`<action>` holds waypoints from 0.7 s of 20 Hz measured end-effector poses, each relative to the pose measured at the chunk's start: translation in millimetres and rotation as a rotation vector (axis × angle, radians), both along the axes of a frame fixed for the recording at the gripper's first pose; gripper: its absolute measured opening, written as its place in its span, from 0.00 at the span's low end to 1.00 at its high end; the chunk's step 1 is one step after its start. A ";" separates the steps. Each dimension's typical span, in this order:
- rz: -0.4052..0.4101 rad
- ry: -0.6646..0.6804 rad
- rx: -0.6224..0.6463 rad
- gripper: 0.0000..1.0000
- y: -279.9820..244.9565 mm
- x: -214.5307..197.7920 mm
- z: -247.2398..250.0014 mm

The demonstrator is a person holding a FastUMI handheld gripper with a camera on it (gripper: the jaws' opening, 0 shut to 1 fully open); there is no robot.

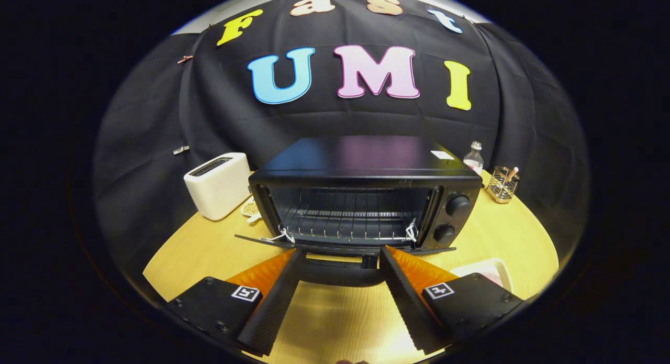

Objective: Open the toaster oven, put the food inside, and close the toaster oven door.

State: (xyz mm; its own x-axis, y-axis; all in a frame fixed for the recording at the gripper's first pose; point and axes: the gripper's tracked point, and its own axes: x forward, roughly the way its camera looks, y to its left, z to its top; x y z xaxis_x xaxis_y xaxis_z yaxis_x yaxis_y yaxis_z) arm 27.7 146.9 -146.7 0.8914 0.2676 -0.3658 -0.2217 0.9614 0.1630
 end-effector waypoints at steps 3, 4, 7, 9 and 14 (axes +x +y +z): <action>0.005 0.056 0.030 0.97 0.0 -16.5 -20.0; 0.011 0.091 0.033 0.97 0.3 -22.4 -32.5; 0.007 0.229 0.026 0.96 -10.3 -44.3 -81.7; 0.002 0.255 0.008 0.99 -19.6 -46.3 -96.0; 0.035 0.208 -0.018 0.99 -34.1 -64.7 -83.7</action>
State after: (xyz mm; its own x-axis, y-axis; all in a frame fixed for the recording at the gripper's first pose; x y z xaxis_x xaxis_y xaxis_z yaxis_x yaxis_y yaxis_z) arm -37.0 112.9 -230.4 0.7863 0.2890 -0.5461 -0.2187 0.9568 0.1916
